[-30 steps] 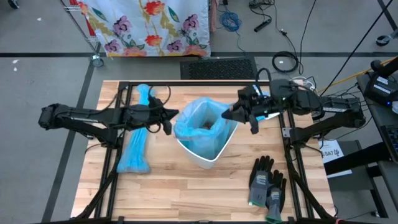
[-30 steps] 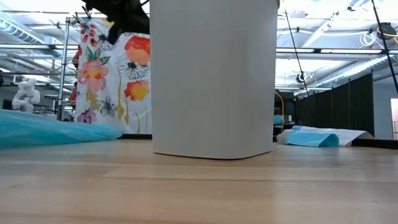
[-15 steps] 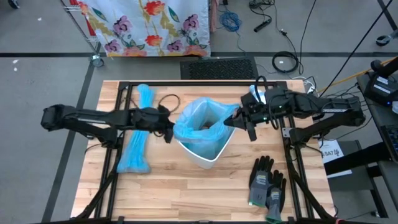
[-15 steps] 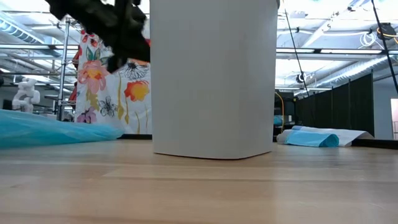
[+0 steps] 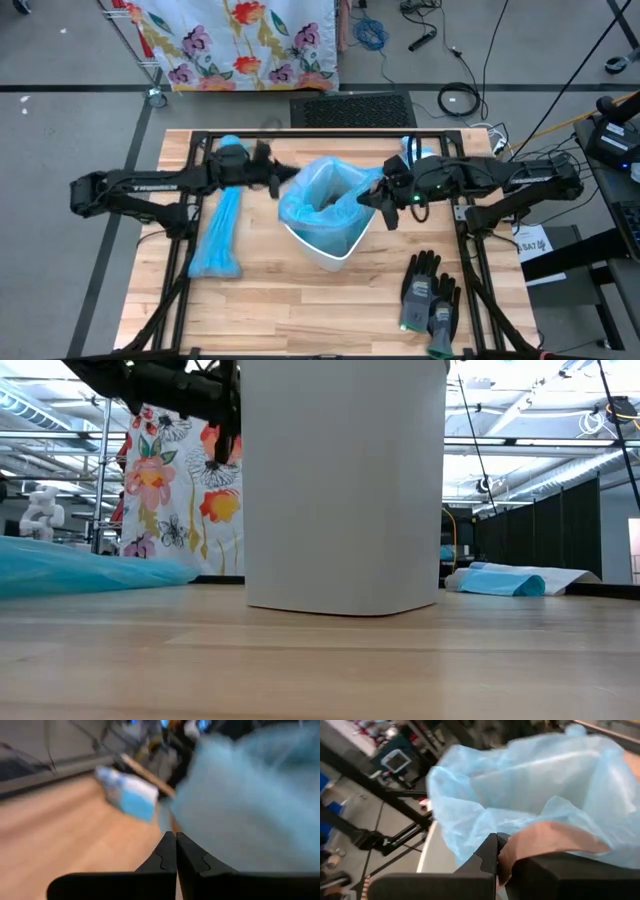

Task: Place trash/remove bag and relplace
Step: Remove the blue trash bag from the white trash bin

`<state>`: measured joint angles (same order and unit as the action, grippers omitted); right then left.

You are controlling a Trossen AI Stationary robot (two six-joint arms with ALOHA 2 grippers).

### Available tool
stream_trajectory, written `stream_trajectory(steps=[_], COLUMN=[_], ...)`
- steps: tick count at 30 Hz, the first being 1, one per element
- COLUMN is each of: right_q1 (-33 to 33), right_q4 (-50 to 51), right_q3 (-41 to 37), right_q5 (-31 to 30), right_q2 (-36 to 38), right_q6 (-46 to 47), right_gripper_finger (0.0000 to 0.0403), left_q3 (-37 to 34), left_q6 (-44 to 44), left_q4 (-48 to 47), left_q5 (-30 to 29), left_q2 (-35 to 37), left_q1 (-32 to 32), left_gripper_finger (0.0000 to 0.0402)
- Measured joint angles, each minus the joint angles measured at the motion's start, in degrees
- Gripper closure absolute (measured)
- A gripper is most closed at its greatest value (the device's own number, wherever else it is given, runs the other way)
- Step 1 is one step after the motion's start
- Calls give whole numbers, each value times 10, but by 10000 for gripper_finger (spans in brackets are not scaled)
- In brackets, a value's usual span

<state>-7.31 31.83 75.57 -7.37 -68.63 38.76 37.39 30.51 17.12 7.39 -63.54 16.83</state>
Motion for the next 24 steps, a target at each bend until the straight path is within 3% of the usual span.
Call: stream_trajectory(steps=[8, 15, 24], right_q1=[2, 2, 14], right_q4=[-50, -185, -190], right_q3=[0, 0, 0], right_q5=[-12, -21, -62], right_q2=[-69, -113, -115], right_q6=[18, -9, -19], right_gripper_finger=[403, 403, 403], left_q3=[1, 2, 2], left_q6=[-30, -30, -102], left_q4=[100, -6, -221], left_q5=[146, 170, 180], left_q2=[62, 63, 109], left_q1=[64, 104, 149], left_gripper_finger=[402, 402, 402])
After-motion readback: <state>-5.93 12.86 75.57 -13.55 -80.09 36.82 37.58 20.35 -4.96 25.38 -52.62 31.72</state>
